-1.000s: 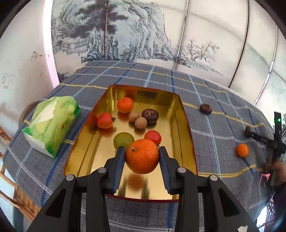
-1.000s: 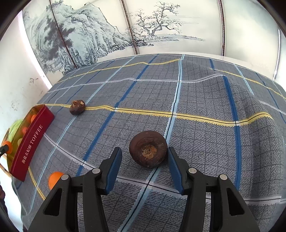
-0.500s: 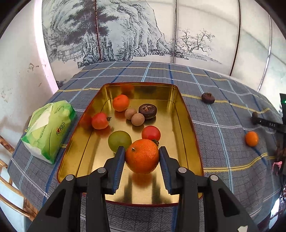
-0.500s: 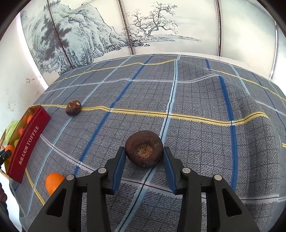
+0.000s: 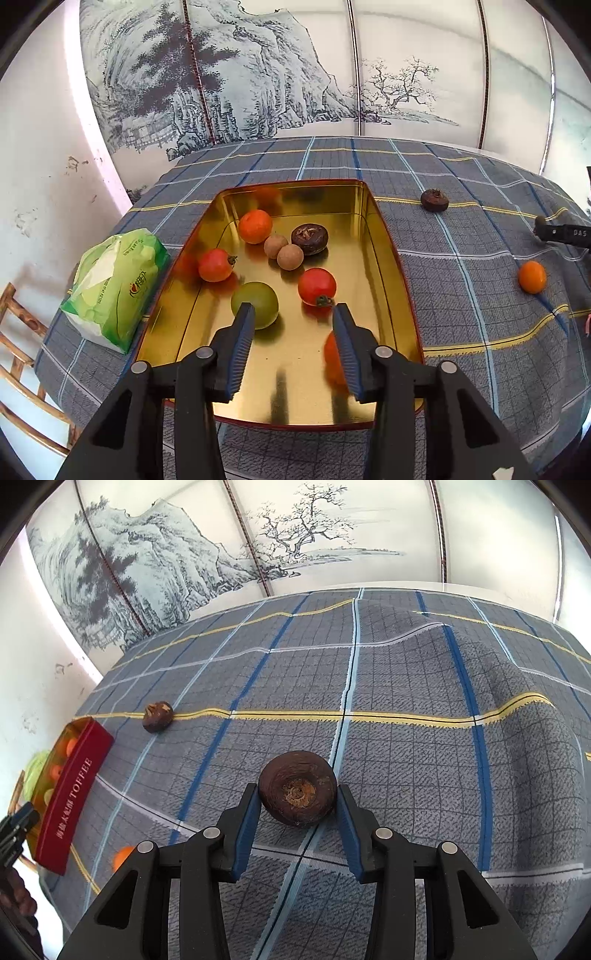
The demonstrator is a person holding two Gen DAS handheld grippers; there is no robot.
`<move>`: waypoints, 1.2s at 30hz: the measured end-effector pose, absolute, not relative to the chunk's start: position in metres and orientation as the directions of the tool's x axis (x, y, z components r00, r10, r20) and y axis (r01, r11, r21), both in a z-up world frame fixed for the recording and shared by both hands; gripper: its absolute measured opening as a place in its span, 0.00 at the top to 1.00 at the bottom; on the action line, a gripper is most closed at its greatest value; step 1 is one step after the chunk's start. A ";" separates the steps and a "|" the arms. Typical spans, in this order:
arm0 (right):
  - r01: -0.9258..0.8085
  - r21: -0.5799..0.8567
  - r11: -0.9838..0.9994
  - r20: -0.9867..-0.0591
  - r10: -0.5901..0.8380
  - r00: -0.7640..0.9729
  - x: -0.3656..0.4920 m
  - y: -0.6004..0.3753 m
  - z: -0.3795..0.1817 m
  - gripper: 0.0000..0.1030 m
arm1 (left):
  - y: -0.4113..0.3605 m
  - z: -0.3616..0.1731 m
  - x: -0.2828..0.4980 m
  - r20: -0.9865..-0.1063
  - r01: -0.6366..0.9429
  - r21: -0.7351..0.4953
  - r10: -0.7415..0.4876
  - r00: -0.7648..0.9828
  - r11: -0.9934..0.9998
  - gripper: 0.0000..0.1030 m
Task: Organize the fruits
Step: 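Lower the dark brown fruit into the tin and open the right tool while the left tool withdraws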
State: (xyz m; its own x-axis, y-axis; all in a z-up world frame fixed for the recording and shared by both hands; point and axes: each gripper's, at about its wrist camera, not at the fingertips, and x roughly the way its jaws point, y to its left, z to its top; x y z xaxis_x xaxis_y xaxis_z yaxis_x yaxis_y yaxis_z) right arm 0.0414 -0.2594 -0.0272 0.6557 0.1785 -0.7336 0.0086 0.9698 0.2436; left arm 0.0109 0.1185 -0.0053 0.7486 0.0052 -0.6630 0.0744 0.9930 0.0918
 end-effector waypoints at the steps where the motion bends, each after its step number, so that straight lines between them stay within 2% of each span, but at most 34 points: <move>1: 0.010 0.246 0.969 -0.732 0.179 0.657 0.041 -0.260 -0.026 0.59 | 0.119 -0.006 0.011 -0.662 0.068 0.096 0.013 0.749 0.993 0.56; 8: -0.024 0.294 0.956 -0.699 0.232 0.677 0.036 -0.248 -0.001 0.59 | 0.132 0.000 0.002 -0.641 0.022 0.069 0.027 0.767 0.997 0.53; 15: -0.225 0.345 0.911 -0.637 0.403 0.657 0.039 -0.168 0.040 0.59 | 0.170 0.013 -0.022 -0.610 -0.099 0.038 0.101 0.786 0.994 0.36; 21: -0.418 0.418 0.806 -0.603 0.591 0.536 0.045 -0.068 0.053 0.59 | 0.205 0.014 -0.042 -0.622 -0.173 0.023 0.150 0.768 0.985 0.35; 26: -0.517 0.476 0.711 -0.599 0.693 0.402 0.054 0.014 0.043 0.59 | 0.225 0.011 -0.062 -0.648 -0.194 -0.076 0.100 0.755 0.978 0.29; 28: -0.545 0.475 0.691 -0.613 0.704 0.359 0.057 0.043 0.034 0.59 | 0.229 0.010 -0.071 -0.642 -0.216 -0.070 0.122 0.757 0.974 0.25; 30: -0.561 0.487 0.670 -0.627 0.715 0.309 0.061 0.072 0.022 0.59 | 0.229 0.010 -0.076 -0.636 -0.228 -0.064 0.136 0.760 0.971 0.17; 36: -0.585 0.470 0.661 -0.682 0.693 0.234 0.061 0.122 -0.004 0.59 | 0.230 0.012 -0.084 -0.639 -0.239 -0.033 0.164 0.752 0.970 0.11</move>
State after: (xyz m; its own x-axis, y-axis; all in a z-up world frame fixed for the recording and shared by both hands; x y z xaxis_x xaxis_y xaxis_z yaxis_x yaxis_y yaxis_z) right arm 0.0613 0.1220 -0.0042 0.2341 0.6928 -0.6820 -0.5851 0.6606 0.4703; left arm -0.0842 0.2302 0.0118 0.7516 0.1638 -0.6390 -0.2392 0.9704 -0.0326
